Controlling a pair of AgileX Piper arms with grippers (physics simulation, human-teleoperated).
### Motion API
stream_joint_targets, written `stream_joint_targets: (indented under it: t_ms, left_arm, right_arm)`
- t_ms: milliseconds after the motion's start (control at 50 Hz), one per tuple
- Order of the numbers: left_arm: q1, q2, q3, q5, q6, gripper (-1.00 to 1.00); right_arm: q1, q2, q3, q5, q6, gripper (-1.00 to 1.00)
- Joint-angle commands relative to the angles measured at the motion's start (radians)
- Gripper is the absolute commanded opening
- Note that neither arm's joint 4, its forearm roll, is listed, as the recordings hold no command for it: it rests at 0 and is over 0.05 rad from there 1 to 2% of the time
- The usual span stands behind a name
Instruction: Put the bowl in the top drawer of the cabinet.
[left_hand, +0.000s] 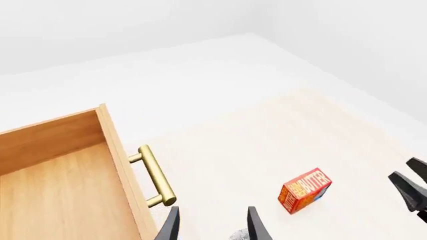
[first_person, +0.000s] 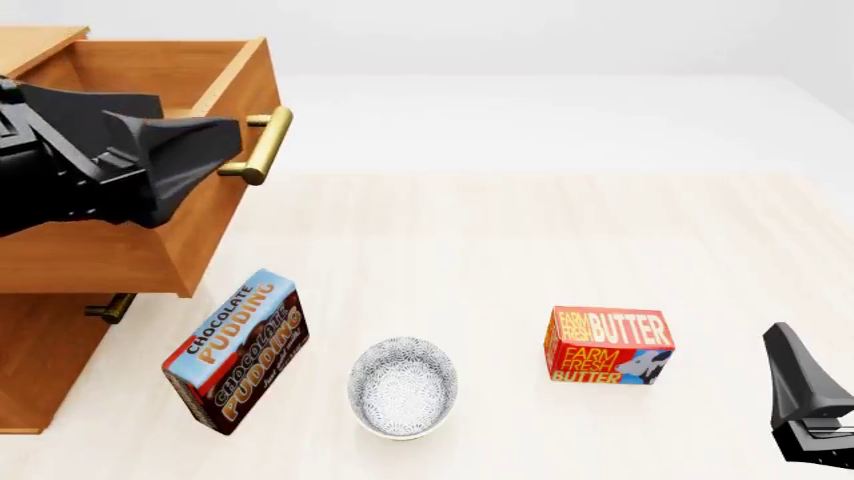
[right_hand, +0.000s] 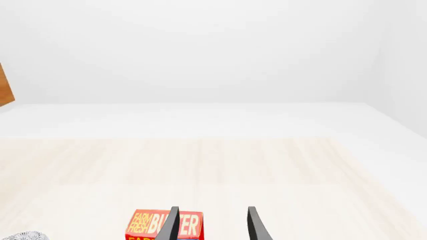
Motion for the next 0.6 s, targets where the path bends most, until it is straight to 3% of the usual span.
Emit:
stream_joint_targets:
  t_ms: [20, 600]
  left_arm:
    - [-0.062, -0.023, 0.021, -0.016, 0.016, 1.0]
    - [-0.141, 0.093, 0.102, -0.125, -0.029, 1.0]
  right_arm:
    - [0.0, 0.0, 0.0, 0.0, 0.0, 1.0]
    - [0.0, 0.0, 0.0, 0.0, 0.0, 1.0]
